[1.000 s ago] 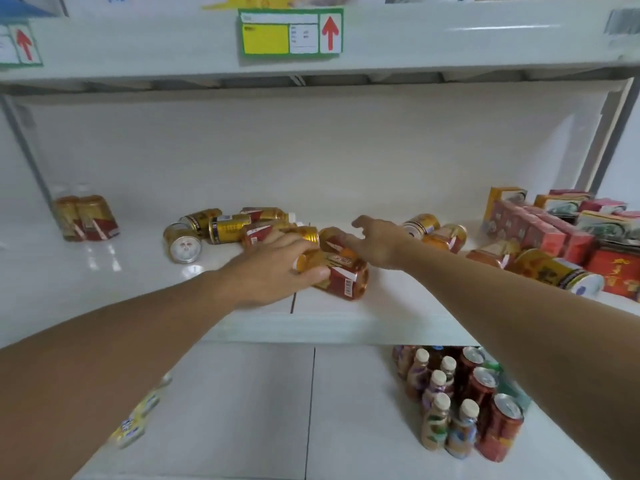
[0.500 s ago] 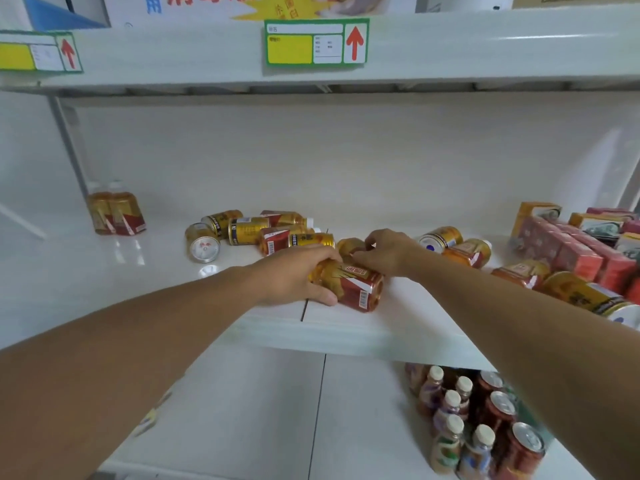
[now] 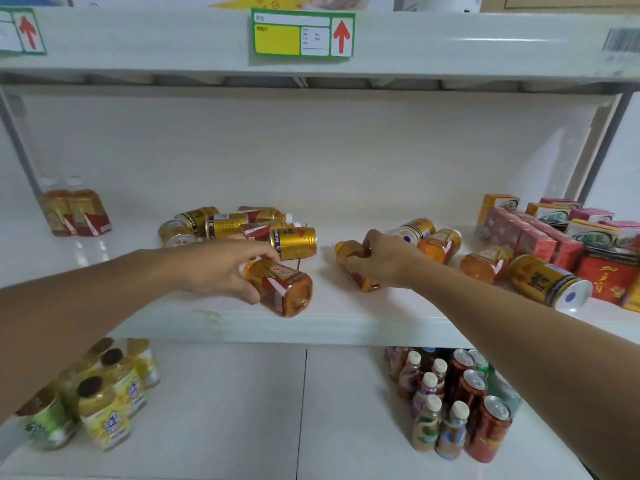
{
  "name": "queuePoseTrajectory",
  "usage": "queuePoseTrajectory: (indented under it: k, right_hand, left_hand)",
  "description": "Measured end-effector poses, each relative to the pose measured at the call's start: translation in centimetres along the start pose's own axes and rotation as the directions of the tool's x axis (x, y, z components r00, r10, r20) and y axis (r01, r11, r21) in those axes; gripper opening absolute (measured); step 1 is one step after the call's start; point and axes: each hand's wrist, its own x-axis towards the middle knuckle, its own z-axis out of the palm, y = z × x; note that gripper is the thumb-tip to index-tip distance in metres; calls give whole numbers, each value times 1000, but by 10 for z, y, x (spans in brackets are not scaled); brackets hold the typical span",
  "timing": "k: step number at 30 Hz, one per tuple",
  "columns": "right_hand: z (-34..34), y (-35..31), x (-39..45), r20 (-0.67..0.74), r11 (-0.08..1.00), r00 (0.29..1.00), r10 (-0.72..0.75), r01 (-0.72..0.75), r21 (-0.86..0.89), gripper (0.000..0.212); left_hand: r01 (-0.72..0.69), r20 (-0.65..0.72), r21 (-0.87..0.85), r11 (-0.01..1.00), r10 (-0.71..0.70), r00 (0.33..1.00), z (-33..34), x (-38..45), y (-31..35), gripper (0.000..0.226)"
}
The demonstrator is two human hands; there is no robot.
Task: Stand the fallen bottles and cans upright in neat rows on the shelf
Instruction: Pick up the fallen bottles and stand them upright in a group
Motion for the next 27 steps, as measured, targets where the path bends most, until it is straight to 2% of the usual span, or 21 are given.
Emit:
queuePoseTrajectory:
  k: [5,8,10,12,13,15,16,17,23,25,27]
  right_hand:
    - [13,-12,-5,-60,1000,998,-3,2,-17,65]
    - [22,-20,-9,-104,999,994,-28,31,28,60]
    - [26,-25,-12,-118,997,992,-53,58,41,60]
    - [29,-30,-14,-120,995,990,-72,80,60,68]
    - [29,-33,-15,-118,994,990,-78,86,60,74]
    - [30,-39,-14,-108,996,991,-81,85,32,77]
    - [29,-41,-14,-103,997,992,-76,78,13,74]
    - [29,-43,-13,-98,998,993,-69,70,1,71]
    - [36,-44,-10,-90,998,995,-46,50,45,56]
    - [39,-45,-9,-59,998,998,-31,33,44,53]
    - [39,-46,-10,-28,998,998,-63,63,-4,38]
  left_hand:
    - [90,59,19,996,-91,994,-14,-34,-14,73]
    - [129,37,63,990,-132,991,-16,-48,-13,78]
    - [224,-96,-35,974,-226,969,-10,-49,1,68]
    - [375,-292,-160,913,-407,866,4,-45,24,46]
    - [460,-314,-212,862,-506,803,11,-39,36,59]
    - [615,-160,-257,745,-660,734,26,-31,59,111]
    - [665,-96,-247,704,-701,707,32,-26,70,126]
    - [694,-75,-227,683,-723,687,36,-21,77,129]
    - [750,-136,-55,659,-749,648,35,-2,86,96]
    - [725,-127,78,684,-714,688,32,-5,84,79]
    - [682,-146,124,721,-666,731,32,-11,82,43]
